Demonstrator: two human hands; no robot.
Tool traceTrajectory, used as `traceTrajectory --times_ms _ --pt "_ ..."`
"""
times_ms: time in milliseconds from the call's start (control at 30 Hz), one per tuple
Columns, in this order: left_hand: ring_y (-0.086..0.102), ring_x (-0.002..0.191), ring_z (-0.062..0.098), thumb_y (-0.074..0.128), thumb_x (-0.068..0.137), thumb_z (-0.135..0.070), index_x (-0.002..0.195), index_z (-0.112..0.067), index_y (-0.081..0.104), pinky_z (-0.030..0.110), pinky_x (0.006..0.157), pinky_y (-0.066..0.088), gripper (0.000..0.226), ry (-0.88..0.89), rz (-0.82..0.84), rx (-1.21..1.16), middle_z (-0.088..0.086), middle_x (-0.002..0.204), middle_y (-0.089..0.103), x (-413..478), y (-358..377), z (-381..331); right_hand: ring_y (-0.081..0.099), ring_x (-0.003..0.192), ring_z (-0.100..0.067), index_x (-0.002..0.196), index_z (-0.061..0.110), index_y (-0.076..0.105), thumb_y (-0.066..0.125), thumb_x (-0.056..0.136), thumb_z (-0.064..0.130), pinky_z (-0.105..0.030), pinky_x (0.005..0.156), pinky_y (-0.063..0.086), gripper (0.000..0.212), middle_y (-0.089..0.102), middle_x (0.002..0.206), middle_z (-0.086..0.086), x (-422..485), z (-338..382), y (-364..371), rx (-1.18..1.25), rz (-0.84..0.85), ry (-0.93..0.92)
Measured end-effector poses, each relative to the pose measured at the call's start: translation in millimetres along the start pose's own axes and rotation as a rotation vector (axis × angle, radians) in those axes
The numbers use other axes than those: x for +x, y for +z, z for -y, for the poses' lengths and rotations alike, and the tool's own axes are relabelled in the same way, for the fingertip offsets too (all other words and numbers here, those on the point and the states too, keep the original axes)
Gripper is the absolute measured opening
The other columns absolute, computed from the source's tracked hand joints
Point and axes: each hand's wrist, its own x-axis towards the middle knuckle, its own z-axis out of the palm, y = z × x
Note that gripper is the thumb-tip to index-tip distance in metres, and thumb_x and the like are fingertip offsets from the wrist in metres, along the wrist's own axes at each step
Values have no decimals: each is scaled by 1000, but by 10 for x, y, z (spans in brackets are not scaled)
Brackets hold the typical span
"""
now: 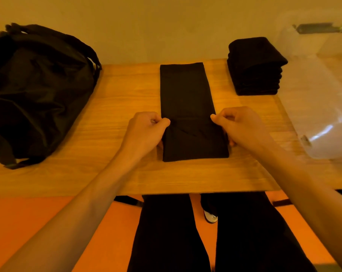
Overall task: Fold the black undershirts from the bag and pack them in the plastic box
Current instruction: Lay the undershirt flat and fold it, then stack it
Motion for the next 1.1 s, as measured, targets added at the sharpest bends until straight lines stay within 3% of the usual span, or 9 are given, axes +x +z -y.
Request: traceTrajectory --times_ms 67,233,367,533,733,933,1100 --pt "68 52 16 63 98 -27 83 -12 71 23 50 49 22 -1 25 -9 5 67 71 0 8 -14 55 41 -4 92 27 71 56 100 43 -17 49 43 23 63 58 -1 5 1 -3 -1 0 1" --pt "62 44 7 63 99 -27 75 -18 67 19 48 42 25 38 0 19 -8 49 62 1 51 15 56 43 -4 91 25 70 54 101 42 -15 52 43 25 63 59 1 -18 -26 -1 11 -8 -26" --pt "64 50 11 61 100 -30 79 -15 68 28 57 46 27 40 13 22 4 65 70 48 26 33 59 49 -6 88 22 67 52 101 44 -20 55 45 30 63 62 2 -7 -23 41 -58 -40 -56" --pt "65 47 13 57 103 -33 88 -16 68 29 61 46 25 47 86 -2 8 68 73 24 -10 66 63 62 -15 87 20 65 51 100 48 -39 66 57 34 65 70 -1 6 -13 93 -146 -76 -109" --pt "53 38 9 56 103 -36 94 -16 67 29 51 43 25 53 38 38 -2 52 63 17 14 108 64 58 -14 90 20 66 50 100 48 -36 64 58 34 67 70 -1 1 -21 67 -144 -64 -94" --pt "54 49 10 58 101 -35 93 -16 63 26 49 39 21 89 8 43 4 74 70 35 38 113 63 58 -14 90 19 66 50 101 47 -35 63 57 34 65 67 -1 -4 -16 82 -143 -75 -97" --pt "62 60 15 55 101 -43 99 -20 59 27 52 41 24 123 -60 107 1 70 68 -5 62 93 63 55 -12 91 18 64 48 101 48 -30 57 55 35 64 66 0 -13 -29 85 -106 -109 -104"
